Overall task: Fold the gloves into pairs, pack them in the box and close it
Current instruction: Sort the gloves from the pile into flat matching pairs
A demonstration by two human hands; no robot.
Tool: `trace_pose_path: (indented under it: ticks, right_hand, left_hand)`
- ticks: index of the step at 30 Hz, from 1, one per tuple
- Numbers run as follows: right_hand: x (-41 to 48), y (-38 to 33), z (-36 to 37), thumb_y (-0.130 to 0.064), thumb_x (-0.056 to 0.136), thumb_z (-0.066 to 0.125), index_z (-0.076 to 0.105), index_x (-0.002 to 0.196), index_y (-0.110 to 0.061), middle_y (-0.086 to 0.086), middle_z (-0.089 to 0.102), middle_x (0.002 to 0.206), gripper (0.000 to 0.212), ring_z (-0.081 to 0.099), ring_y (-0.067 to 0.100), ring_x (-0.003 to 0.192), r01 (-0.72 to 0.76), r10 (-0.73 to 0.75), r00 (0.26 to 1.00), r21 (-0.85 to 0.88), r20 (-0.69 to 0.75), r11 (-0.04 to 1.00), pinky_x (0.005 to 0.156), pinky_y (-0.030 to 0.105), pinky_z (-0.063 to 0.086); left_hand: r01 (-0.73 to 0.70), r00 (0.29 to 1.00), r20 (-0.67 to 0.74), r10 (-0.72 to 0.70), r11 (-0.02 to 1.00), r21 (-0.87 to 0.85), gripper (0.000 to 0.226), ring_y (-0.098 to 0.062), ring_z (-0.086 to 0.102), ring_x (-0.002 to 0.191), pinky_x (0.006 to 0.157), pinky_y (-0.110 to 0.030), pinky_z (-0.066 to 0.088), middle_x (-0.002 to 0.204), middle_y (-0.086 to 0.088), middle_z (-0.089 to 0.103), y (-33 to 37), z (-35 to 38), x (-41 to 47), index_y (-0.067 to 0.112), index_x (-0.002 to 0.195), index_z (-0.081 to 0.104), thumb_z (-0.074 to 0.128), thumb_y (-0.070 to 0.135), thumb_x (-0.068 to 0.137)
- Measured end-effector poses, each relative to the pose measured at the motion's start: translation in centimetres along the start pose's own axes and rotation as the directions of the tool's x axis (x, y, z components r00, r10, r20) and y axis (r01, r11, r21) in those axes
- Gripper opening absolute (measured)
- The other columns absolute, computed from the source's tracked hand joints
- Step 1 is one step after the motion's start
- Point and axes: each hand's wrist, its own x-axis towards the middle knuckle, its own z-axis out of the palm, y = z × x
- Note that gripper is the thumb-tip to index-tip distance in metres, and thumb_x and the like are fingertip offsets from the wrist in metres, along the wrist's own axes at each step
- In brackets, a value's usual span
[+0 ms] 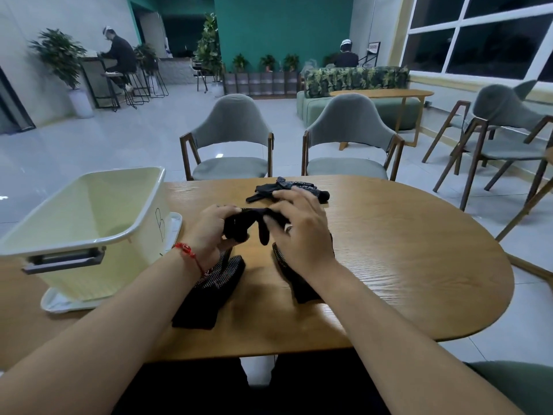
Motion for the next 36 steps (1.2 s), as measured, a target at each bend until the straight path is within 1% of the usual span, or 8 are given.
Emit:
trace_pose_path:
  ticks: [5, 8, 12, 16, 20, 27, 32, 36]
  right_hand:
    - [5.3, -1.6, -1.9, -0.039, 0.090, 0.077, 0.080, 0.093, -0.025, -0.014, 0.074, 0.093, 0.015, 0.063, 0.012, 0.101, -0.147, 0.141, 0.988, 0.140, 0.056, 0.979, 0.094, 0.036, 0.052]
    - [8.3, -2.8, -3.1, -0.034, 0.092, 0.082, 0.075, 0.081, -0.028, -0.022, 0.067, 0.067, 0.015, 0.061, -0.001, 0.066, -0.208, 0.140, 0.957, 0.269, 0.253, 0.940, 0.065, 0.018, 0.046]
    - [10.9, -3.2, -2.8, -0.037, 0.096, 0.080, 0.077, 0.075, -0.030, -0.018, 0.075, 0.071, 0.022, 0.069, 0.001, 0.067, -0.290, 0.146, 0.894, 0.299, 0.424, 0.909, 0.068, 0.021, 0.050]
    - [11.9, -3.4, -0.9, -0.057, 0.096, 0.074, 0.064, 0.065, -0.007, -0.007, 0.052, 0.054, 0.060, 0.046, 0.013, 0.049, -0.323, 0.184, 0.826, 0.179, 0.533, 0.929, 0.055, 0.026, 0.038]
    - [12.6, -3.9, 0.9, -0.051, 0.104, 0.065, 0.049, 0.053, -0.017, -0.011, 0.045, 0.046, 0.063, 0.041, 0.011, 0.044, -0.306, 0.188, 0.801, 0.118, 0.568, 0.945, 0.049, 0.023, 0.035]
    - [14.1, -4.0, 4.9, -0.026, 0.106, 0.062, 0.077, 0.099, -0.026, -0.013, 0.074, 0.091, 0.016, 0.069, 0.009, 0.089, -0.166, 0.078, 0.868, 0.139, 0.491, 0.976, 0.078, 0.026, 0.049]
    - [13.9, -4.4, 7.1, -0.020, 0.106, 0.061, 0.078, 0.116, -0.027, -0.012, 0.077, 0.108, 0.021, 0.069, 0.015, 0.106, -0.172, 0.081, 0.931, 0.231, 0.356, 0.958, 0.096, 0.036, 0.056]
    - [12.4, -4.3, 8.7, -0.016, 0.104, 0.066, 0.081, 0.113, -0.031, -0.014, 0.078, 0.107, 0.023, 0.071, 0.015, 0.110, -0.212, 0.067, 0.901, 0.298, 0.429, 0.931, 0.102, 0.042, 0.057]
  left_hand:
    - [-0.186, 0.971, -0.070, 0.230, 0.904, 0.385, 0.004, -0.018, 0.068, 0.095, 0.087, -0.046, 0.058, 0.099, 0.000, 0.071, 0.1, -3.8, -2.8, 0.021, 0.101, 0.068, 0.067, 0.019, 0.097]
    - [-0.338, 0.907, 0.040, 0.419, 0.670, 0.661, 0.006, -0.012, 0.067, 0.082, 0.076, -0.030, 0.053, 0.092, 0.003, 0.073, -0.5, -5.9, -5.2, 0.026, 0.099, 0.070, 0.068, 0.020, 0.097]
    - [-0.446, 0.865, 0.282, 0.415, 0.380, 0.810, 0.010, 0.006, 0.062, 0.104, 0.090, -0.022, 0.047, 0.107, 0.019, 0.069, -3.2, -8.5, -6.7, 0.032, 0.103, 0.069, 0.069, 0.022, 0.099]
    - [-0.461, 0.848, 0.301, 0.436, 0.330, 0.824, 0.017, 0.002, 0.058, 0.111, 0.102, -0.025, 0.045, 0.116, 0.018, 0.067, -6.2, -9.3, -6.6, 0.031, 0.110, 0.070, 0.066, 0.019, 0.099]
    - [-0.436, 0.853, 0.277, 0.442, 0.314, 0.843, 0.021, -0.002, 0.056, 0.122, 0.107, -0.018, 0.038, 0.129, 0.017, 0.065, -6.8, -9.3, -6.3, 0.031, 0.118, 0.074, 0.063, 0.026, 0.101]
    - [-0.451, 0.849, 0.346, 0.398, 0.208, 0.868, 0.039, -0.008, 0.049, 0.135, 0.115, -0.034, 0.041, 0.142, 0.016, 0.055, -7.1, -9.6, -6.7, 0.037, 0.131, 0.063, 0.050, 0.050, 0.096]
    - [-0.400, 0.885, 0.341, 0.318, 0.142, 0.905, 0.056, -0.007, 0.020, 0.157, 0.130, -0.035, 0.017, 0.164, 0.020, 0.036, -7.0, -9.4, -6.8, 0.043, 0.150, 0.049, 0.039, 0.062, 0.098]
    - [-0.374, 0.899, 0.327, 0.293, 0.123, 0.919, 0.062, -0.006, 0.019, 0.158, 0.130, -0.036, 0.015, 0.166, 0.019, 0.035, -7.0, -9.2, -6.7, 0.044, 0.153, 0.047, 0.031, 0.065, 0.097]
